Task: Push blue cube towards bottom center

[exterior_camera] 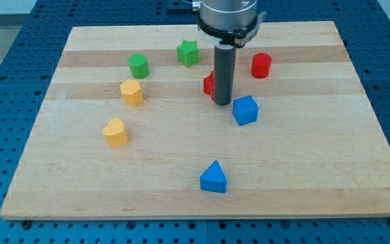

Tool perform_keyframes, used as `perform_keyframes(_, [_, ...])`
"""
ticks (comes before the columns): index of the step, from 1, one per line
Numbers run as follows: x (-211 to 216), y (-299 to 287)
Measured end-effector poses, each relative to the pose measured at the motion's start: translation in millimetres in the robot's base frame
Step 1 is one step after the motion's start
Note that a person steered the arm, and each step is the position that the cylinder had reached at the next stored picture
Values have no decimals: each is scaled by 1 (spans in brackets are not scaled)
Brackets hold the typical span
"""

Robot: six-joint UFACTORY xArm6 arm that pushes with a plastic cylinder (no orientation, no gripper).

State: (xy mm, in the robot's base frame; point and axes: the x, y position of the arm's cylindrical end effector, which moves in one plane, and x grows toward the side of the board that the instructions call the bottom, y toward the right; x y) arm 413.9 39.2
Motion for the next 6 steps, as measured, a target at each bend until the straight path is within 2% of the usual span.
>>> perform_keyframes(2, [-2,39])
perform_keyframes(6, [30,36])
